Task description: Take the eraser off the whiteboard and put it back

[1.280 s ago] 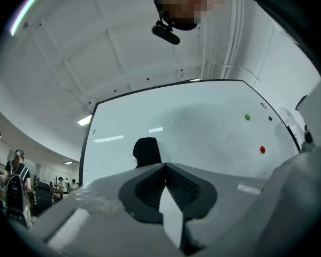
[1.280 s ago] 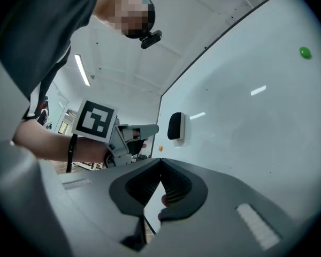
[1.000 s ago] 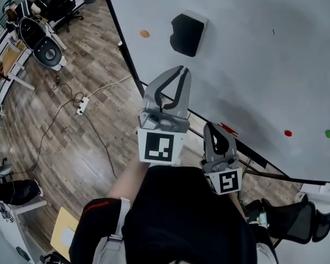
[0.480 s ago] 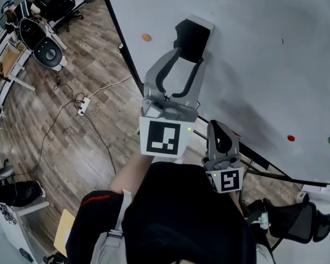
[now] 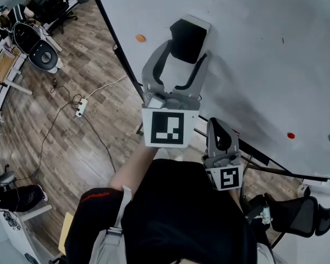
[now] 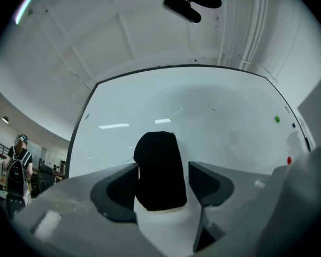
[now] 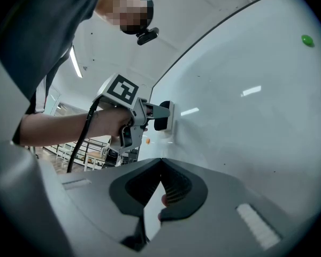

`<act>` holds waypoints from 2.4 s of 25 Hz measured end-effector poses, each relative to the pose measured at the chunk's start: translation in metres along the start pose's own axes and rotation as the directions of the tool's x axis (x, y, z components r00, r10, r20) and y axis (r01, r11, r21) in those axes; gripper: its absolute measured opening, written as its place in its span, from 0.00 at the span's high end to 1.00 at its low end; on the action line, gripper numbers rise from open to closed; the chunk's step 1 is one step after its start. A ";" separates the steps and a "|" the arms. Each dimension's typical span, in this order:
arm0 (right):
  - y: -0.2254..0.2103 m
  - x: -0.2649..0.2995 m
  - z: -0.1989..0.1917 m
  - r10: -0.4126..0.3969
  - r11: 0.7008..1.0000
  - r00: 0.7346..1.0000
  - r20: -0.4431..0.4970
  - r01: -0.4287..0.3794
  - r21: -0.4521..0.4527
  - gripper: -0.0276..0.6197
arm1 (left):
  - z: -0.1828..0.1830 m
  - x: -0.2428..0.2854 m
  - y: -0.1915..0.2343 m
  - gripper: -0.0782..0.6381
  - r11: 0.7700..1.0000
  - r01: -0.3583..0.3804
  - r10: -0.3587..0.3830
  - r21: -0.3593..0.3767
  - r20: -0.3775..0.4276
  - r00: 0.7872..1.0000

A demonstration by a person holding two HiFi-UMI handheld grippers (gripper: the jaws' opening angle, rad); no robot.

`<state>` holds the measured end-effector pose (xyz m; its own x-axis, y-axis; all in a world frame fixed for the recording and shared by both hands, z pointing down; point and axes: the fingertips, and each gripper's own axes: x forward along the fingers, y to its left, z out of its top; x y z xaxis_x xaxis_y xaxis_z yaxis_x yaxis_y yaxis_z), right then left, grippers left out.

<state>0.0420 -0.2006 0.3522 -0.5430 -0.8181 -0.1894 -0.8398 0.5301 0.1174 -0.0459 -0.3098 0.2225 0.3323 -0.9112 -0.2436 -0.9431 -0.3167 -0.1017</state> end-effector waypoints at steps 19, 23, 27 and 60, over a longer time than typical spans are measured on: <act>-0.016 -0.003 -0.017 -0.050 0.999 0.996 -0.069 0.051 0.014 0.95 | -0.006 0.021 0.001 0.53 0.999 0.015 -0.015 -0.030 -0.008 1.000; -0.015 -0.003 -0.014 -0.059 0.998 0.997 -0.042 0.059 0.009 0.95 | -0.005 0.019 0.001 0.54 0.998 0.028 -0.028 -0.048 -0.006 1.000; -0.014 -0.003 -0.008 -0.064 0.998 0.998 -0.013 0.064 0.003 0.95 | -0.003 0.017 0.002 0.56 0.997 0.039 -0.040 -0.069 -0.011 0.999; 0.006 -0.024 -0.009 -0.028 1.000 0.998 -0.053 0.028 0.006 0.95 | 0.011 -0.048 -0.001 0.57 0.998 0.054 -0.052 -0.030 0.052 0.997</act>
<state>0.0496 -0.1795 0.3665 -0.5189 -0.8432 -0.1403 -0.8546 0.5083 0.1059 -0.0606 -0.2625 0.2240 0.3816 -0.8785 -0.2874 -0.9238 -0.3732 -0.0857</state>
